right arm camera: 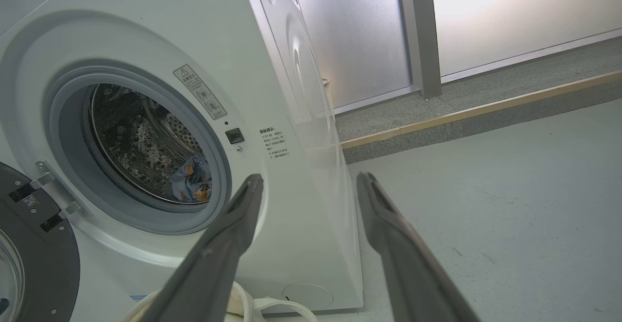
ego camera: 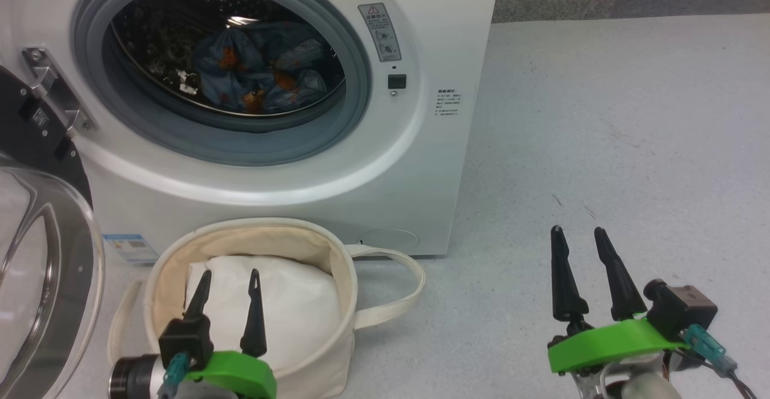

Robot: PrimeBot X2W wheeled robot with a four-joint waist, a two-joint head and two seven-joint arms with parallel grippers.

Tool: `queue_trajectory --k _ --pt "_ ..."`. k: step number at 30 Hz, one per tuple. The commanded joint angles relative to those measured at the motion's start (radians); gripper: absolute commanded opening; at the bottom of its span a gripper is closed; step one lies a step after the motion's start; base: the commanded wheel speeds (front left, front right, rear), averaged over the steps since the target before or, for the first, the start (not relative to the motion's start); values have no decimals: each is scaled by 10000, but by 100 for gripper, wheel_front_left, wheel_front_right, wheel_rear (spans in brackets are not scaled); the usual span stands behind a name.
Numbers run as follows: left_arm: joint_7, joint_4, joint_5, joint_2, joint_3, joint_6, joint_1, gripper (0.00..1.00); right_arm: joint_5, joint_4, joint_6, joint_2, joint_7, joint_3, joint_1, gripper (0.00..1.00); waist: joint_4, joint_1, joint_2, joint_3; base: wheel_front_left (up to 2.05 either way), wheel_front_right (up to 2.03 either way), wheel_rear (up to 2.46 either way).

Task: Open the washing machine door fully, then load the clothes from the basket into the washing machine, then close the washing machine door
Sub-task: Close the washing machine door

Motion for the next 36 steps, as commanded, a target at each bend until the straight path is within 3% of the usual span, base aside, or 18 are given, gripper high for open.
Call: queue_trajectory --k 1,12,23,27,36 --pt "-49 -268 -69 124 310 23 -250 100 -90 -301 2 -10 -124 245 -274 100 1 0 0 0 0 0 0" --pt "-49 -322 -371 124 348 -2 -218 100 -46 -262 2 -10 -124 274 -261 100 -1 0 0 50 -70 82 -12" --pt "-49 -338 -795 124 562 108 -345 100 -38 -272 2 -10 -124 230 -353 100 31 0 0 291 -211 177 34" --pt "-49 -384 -120 127 421 219 -422 100 -44 -276 2 -10 -124 222 -384 100 92 0 0 363 -241 144 97" --pt "-49 -353 -198 125 351 283 -403 100 -74 -261 2 -10 -124 231 -416 100 286 0 0 389 -138 119 19"
